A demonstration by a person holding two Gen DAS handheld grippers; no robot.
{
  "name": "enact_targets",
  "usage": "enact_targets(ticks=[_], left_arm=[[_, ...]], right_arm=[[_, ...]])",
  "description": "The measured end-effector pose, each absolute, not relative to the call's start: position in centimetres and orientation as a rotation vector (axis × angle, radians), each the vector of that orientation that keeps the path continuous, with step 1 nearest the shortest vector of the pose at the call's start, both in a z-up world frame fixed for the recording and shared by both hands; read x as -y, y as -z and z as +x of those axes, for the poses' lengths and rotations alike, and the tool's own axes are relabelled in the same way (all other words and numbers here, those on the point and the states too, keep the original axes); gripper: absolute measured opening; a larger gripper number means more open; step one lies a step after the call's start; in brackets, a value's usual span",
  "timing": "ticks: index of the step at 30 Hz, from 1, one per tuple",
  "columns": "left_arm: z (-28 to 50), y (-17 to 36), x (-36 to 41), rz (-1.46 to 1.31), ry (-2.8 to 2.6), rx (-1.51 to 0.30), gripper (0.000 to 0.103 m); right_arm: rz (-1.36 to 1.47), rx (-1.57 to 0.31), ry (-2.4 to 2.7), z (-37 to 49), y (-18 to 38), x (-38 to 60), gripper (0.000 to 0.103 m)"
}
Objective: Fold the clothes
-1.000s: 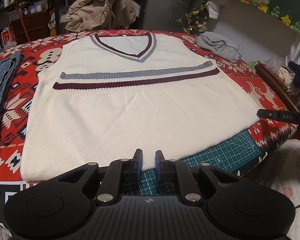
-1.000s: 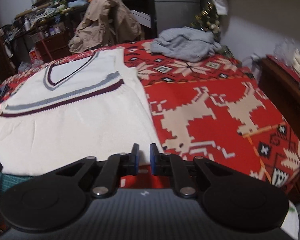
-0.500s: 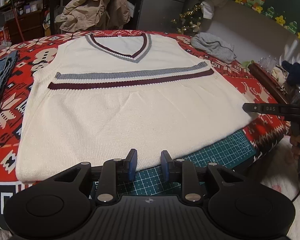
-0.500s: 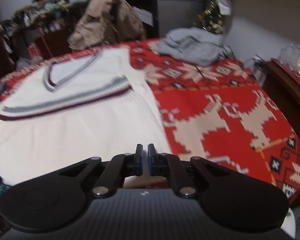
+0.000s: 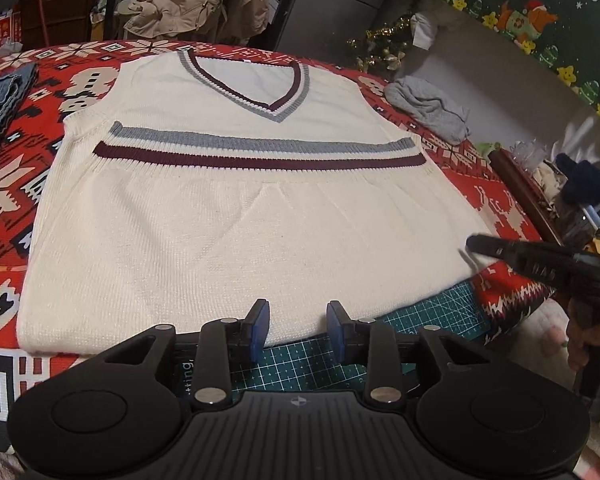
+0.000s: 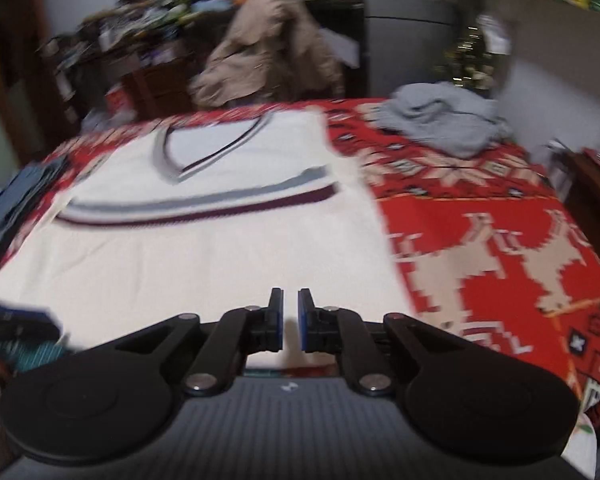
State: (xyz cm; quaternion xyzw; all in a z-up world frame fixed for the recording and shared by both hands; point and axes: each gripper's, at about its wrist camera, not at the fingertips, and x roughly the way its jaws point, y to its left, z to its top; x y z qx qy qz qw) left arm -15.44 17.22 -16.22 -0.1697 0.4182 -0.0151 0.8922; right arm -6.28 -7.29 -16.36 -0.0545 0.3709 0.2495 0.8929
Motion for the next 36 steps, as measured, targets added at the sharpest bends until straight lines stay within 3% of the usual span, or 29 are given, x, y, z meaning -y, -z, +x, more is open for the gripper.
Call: enact_targets(ticks=[4, 9, 17, 23, 25, 30, 36], left_arm=[[-15.6, 16.3, -17.3, -0.349, 0.036, -0.861, 0.033], [-15.6, 16.4, -17.5, -0.37, 0.035, -0.861, 0.033], [-15.8, 15.9, -17.0, -0.344, 0.039, -0.861, 0.039], [-17.4, 14.3, -19.8, -0.477, -0.004, -0.797, 0.032], [-17.6, 14.5, -21.0, -0.489, -0.053, -0.8, 0.019], [-17.8, 16.2, -23.7, -0.498, -0.16, -0.857, 0.008], [-20.1, 16.5, -25.2, -0.579, -0.206, -0.863, 0.003]], right_arm=[[-0.098, -0.844, -0.495, -6.6, 17.4, 8.0, 0.007], [-0.066, -0.807, -0.517, -7.4, 16.3, 8.4, 0.012], [-0.204, -0.825, -0.587, -9.0, 16.9, 4.6, 0.011], [-0.146, -0.831, -0.595, -9.5, 15.7, 5.7, 0.012], [-0.149, -0.812, -0.603, -9.8, 15.3, 5.6, 0.012], [-0.144, -0.83, -0.631, -9.9, 15.8, 4.4, 0.012], [-0.144, -0.828, -0.654, -10.1, 16.0, 4.1, 0.012]])
